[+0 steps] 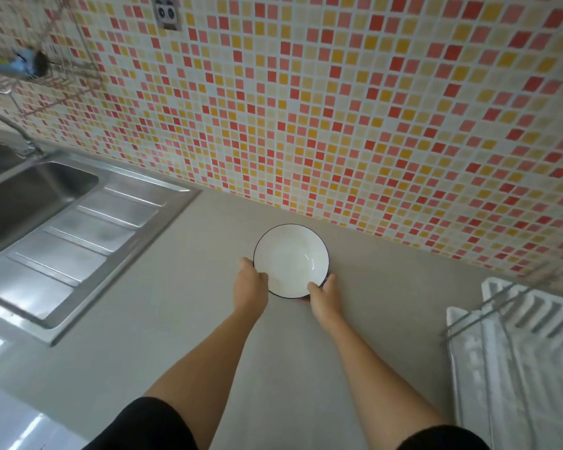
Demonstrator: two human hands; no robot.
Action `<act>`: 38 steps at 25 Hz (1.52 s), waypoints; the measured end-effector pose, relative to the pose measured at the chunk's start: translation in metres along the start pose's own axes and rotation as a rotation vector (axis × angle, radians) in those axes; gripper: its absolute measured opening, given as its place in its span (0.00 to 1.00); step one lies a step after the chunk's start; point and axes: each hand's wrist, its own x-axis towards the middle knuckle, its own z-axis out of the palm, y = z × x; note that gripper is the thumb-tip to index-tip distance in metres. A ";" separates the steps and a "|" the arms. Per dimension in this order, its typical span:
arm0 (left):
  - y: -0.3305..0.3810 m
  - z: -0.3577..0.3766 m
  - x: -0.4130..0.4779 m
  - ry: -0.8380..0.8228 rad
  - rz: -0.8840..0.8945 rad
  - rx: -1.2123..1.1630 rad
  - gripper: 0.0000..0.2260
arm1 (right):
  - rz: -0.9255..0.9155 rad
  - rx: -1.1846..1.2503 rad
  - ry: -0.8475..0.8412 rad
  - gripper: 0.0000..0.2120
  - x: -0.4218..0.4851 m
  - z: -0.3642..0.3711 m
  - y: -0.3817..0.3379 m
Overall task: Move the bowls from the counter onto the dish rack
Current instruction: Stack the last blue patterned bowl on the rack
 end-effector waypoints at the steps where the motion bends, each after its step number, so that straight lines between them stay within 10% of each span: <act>1: -0.002 -0.005 -0.011 0.025 0.022 0.006 0.02 | -0.018 0.045 -0.004 0.19 -0.013 -0.004 -0.001; 5: -0.005 -0.036 -0.067 0.084 0.114 0.009 0.03 | -0.137 0.044 -0.012 0.19 -0.067 -0.021 0.001; 9: -0.005 -0.066 -0.140 0.117 0.260 0.031 0.25 | -0.310 -0.001 -0.041 0.21 -0.139 -0.036 0.003; 15: 0.006 -0.107 -0.249 0.170 0.382 -0.389 0.10 | -0.434 0.149 -0.084 0.16 -0.249 -0.062 -0.005; 29: 0.128 -0.145 -0.390 -0.127 0.764 -1.041 0.17 | -1.003 0.444 0.080 0.26 -0.386 -0.174 -0.114; 38: 0.229 -0.058 -0.470 -0.308 1.058 -0.769 0.27 | -1.248 0.273 0.141 0.44 -0.410 -0.366 -0.137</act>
